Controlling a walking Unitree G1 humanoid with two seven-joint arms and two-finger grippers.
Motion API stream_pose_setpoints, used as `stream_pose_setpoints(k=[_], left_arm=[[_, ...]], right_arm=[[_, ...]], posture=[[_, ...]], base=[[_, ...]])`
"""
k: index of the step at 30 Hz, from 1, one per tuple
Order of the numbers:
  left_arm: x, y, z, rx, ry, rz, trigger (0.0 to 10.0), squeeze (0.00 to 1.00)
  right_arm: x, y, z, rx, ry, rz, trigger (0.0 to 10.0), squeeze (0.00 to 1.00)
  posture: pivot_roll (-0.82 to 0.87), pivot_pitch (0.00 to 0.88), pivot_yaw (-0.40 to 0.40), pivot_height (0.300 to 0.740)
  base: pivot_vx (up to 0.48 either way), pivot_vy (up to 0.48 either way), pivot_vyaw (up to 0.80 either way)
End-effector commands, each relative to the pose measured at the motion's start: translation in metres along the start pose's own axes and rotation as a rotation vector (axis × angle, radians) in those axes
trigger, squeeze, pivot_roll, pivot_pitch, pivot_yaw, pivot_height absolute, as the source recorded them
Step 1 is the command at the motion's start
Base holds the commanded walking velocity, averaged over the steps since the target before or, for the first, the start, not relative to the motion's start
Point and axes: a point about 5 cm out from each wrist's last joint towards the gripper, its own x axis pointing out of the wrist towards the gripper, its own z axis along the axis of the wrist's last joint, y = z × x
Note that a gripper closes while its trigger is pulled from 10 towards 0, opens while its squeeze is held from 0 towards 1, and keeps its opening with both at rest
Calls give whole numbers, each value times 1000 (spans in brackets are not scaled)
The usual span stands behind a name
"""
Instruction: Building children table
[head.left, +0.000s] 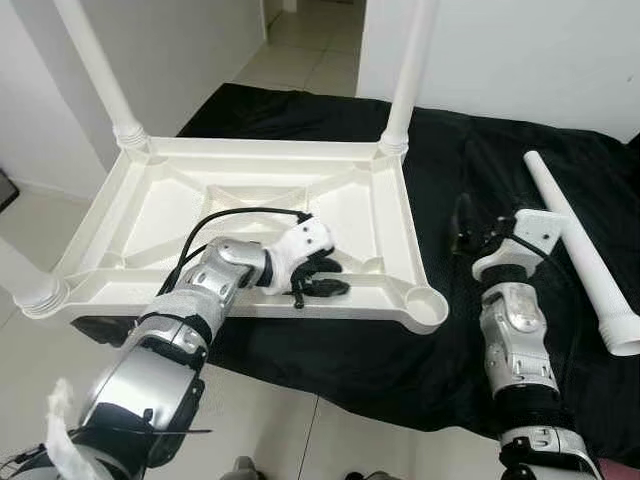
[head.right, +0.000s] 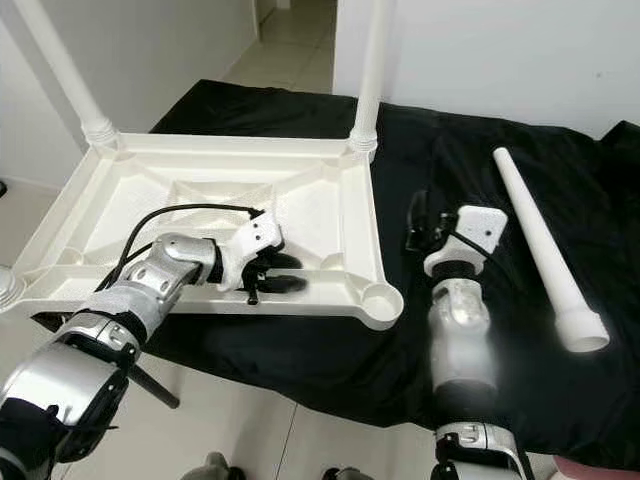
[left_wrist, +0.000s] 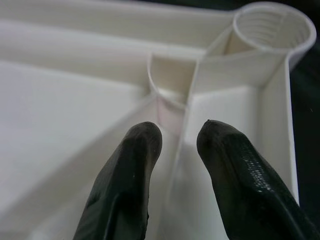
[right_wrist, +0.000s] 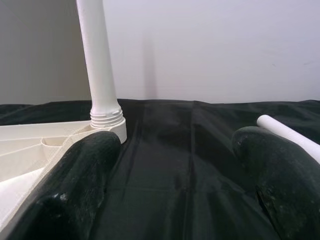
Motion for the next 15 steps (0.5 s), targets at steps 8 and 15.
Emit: stream_pose_setpoints(k=[8, 15], left_arm=[[-14, 2, 39, -10, -230, 58, 10000, 0], [-28, 8, 64, -83, -406, 257, 10000, 0]], right_arm=[[-4, -4, 3, -35, -13, -52, 10000, 0], [-14, -29, 1, -93, 15, -291, 10000, 0]], posture=[[-10, 70, 38, 740], [2, 78, 16, 740]], base=[[0, 0, 0], [0, 0, 0]])
